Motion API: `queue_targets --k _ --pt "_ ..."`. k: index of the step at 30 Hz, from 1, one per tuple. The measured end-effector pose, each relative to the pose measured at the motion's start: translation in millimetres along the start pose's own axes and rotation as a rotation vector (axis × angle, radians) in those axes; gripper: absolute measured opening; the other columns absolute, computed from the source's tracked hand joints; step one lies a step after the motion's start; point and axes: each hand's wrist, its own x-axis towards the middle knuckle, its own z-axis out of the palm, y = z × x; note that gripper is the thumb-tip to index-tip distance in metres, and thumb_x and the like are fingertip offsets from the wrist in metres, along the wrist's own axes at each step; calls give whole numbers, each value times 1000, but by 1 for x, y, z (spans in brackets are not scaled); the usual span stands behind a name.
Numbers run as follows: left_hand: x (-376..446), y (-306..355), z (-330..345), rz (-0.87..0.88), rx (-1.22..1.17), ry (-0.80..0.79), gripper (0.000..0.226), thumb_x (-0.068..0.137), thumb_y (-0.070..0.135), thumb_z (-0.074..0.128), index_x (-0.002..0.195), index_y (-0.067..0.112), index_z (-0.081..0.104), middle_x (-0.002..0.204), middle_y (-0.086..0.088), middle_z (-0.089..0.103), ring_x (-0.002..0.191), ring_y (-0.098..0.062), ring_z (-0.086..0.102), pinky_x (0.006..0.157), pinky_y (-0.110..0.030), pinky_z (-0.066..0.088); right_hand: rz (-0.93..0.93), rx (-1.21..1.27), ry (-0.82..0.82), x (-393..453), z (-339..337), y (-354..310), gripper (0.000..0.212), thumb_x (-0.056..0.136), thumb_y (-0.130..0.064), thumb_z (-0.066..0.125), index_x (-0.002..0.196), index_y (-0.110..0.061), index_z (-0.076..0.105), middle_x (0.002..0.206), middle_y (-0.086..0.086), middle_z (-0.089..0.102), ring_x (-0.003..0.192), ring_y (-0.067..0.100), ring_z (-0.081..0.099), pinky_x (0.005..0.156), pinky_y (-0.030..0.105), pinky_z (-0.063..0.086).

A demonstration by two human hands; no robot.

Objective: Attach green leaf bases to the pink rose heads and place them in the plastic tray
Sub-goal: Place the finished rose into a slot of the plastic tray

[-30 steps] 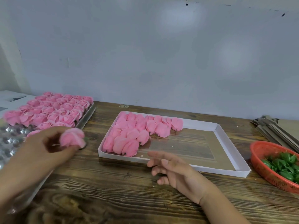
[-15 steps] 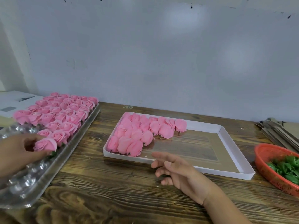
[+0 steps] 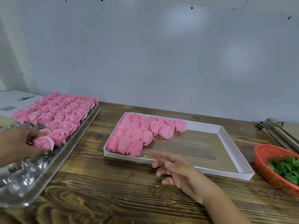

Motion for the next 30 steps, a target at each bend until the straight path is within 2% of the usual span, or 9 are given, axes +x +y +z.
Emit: queue_targets --k 2,6,14,18,21,23,26,30 --pt "0 -2 2 9 29 -12 31 59 17 96 75 27 72 70 3 70 72 -22 67 73 -35 51 6 -14 -4 0 0 0 52 80 -32 74 130 -18 63 113 7 65 93 17 61 77 29 51" --pt "-2 -3 10 66 54 -65 27 59 22 96 66 32 72 61 11 69 64 -12 67 63 -29 50 22 -45 6 1 1 2 53 80 -31 73 130 -17 63 112 7 66 94 16 61 77 28 51" --pt "4 -11 8 134 128 -142 27 61 32 94 67 44 70 62 21 68 65 0 65 63 -24 49 31 -84 10 2 2 3 51 81 -31 72 130 -18 63 112 6 67 94 16 62 77 28 51" --pt "8 -10 3 144 103 -163 27 58 39 92 70 46 69 67 20 70 68 -1 67 68 -26 52 27 -80 12 2 2 3 43 86 -24 67 129 -17 64 111 6 67 93 16 62 77 27 51" --pt "7 -9 0 166 16 -230 26 53 30 94 70 39 77 68 18 73 65 -2 70 70 -37 57 27 -81 16 2 2 3 43 86 -23 66 129 -17 64 111 7 67 93 16 62 76 27 51" --pt "7 -10 1 175 21 -206 32 54 18 96 68 40 77 66 22 72 60 3 68 65 -34 55 28 -79 14 2 2 2 45 85 -25 68 129 -17 63 111 7 67 93 17 62 76 28 51" --pt "7 -9 4 173 25 -159 38 53 12 97 62 41 75 63 23 70 57 5 66 61 -31 53 25 -77 11 2 2 3 46 85 -25 68 130 -16 62 111 7 67 93 17 62 76 28 51" --pt "9 -8 9 175 39 -111 43 49 7 96 56 42 72 59 22 69 56 -2 67 59 -36 54 26 -80 16 2 3 2 45 86 -22 65 130 -15 62 110 7 67 92 16 61 76 27 51"
